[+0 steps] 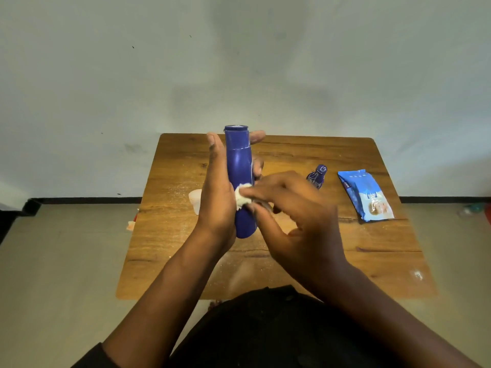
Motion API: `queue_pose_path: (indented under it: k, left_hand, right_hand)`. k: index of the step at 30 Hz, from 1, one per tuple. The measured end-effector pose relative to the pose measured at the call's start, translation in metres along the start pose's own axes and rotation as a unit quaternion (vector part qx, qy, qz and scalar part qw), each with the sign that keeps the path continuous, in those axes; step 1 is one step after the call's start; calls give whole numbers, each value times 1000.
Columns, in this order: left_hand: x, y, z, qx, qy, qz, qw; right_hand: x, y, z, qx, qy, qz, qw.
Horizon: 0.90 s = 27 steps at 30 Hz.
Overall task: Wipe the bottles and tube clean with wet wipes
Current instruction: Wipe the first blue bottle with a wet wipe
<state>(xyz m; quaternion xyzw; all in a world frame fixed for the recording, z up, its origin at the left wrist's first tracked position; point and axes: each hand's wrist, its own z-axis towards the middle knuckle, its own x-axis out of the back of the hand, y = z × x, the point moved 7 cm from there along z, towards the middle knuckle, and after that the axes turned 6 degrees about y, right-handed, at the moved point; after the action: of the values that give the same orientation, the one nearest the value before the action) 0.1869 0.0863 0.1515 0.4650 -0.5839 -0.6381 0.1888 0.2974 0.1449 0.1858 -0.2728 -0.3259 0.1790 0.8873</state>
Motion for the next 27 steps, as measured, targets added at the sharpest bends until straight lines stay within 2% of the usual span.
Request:
queue_pose_path:
  k: [2,8,13,19,25,27]
  left_hand:
    - [-1,2,1,-5,-8,11,1000]
    - [-16,-10,-14,-19,-5,122,992]
    - [-14,-7,-16,-25,27,143,989]
    - [-5,-4,-7,-1,13,65,998]
    - [-22,-7,-14,32,-61,47,997]
    - [-24,-10,-17,63,-76,7,995]
  right_hand:
    - [-1,1,-6,1,-4,1,1000]
    - [23,9,37,-29,100,-26,994]
    - [14,3,32,-12,75,-61,995]
    - [-1,-3,-6,0,6,-24,1000]
    - [28,12,30,-21,118,-41,992]
    - [33,18,40,-25,127,-60,990]
